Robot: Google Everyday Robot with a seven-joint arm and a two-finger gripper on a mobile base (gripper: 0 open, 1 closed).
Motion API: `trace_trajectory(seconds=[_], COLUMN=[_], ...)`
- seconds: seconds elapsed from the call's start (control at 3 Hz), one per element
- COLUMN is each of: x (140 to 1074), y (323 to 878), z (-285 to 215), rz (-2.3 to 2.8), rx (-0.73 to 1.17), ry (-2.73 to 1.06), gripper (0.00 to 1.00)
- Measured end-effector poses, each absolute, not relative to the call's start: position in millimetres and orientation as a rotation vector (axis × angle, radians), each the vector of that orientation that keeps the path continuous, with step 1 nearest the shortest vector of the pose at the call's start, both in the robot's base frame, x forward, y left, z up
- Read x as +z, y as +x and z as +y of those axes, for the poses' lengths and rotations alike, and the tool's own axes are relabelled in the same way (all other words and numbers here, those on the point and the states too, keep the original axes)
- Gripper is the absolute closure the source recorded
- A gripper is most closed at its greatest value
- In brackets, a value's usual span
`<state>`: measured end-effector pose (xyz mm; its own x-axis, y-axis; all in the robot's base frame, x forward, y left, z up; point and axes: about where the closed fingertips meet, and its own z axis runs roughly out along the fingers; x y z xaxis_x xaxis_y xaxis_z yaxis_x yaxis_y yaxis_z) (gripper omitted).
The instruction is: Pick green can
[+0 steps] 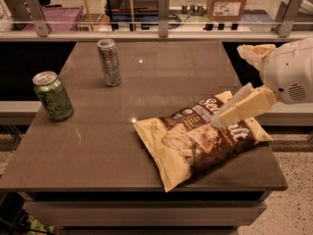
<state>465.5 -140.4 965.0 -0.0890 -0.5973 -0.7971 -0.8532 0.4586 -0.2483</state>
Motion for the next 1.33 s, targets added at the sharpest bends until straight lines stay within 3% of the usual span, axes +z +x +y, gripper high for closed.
trace_trajectory(seconds=[0.67, 1.33], x=[955.1, 941.9], y=[469.2, 480.1], z=[-125.4, -80.3], rz=[1.761, 1.659], rx=[0.418, 0.548], ry=[-1.233, -1.234], gripper=[0.0, 0.0])
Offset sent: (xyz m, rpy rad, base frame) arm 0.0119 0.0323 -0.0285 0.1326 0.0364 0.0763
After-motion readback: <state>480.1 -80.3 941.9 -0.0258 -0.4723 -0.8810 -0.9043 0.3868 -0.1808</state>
